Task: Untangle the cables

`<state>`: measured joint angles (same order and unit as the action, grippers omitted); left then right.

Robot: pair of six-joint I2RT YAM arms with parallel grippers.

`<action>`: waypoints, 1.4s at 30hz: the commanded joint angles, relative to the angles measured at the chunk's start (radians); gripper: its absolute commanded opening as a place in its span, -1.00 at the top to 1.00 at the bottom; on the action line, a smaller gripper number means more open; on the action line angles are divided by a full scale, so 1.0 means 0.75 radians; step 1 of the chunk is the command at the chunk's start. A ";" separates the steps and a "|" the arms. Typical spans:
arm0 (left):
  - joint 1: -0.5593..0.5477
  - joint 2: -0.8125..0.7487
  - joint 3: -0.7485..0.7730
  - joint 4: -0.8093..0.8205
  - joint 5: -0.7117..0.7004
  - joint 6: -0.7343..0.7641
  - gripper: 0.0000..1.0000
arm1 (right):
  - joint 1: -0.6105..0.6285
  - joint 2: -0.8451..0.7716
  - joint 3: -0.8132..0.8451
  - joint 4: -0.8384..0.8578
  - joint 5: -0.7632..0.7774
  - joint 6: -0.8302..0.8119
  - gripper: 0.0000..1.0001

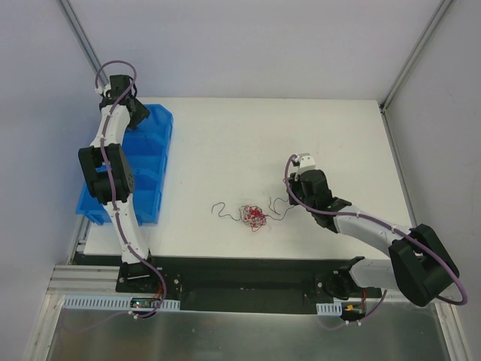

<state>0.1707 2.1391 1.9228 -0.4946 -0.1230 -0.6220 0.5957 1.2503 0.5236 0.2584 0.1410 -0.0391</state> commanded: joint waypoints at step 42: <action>-1.201 -0.915 -1.332 1.311 1.178 0.204 -0.46 | -0.019 -0.423 0.316 -0.283 -0.605 0.387 0.99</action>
<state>-0.7086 1.4956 0.9466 0.3195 0.6384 -0.4393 0.5865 0.9615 0.6926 0.0940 -0.2909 0.1768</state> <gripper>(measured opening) 0.736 0.008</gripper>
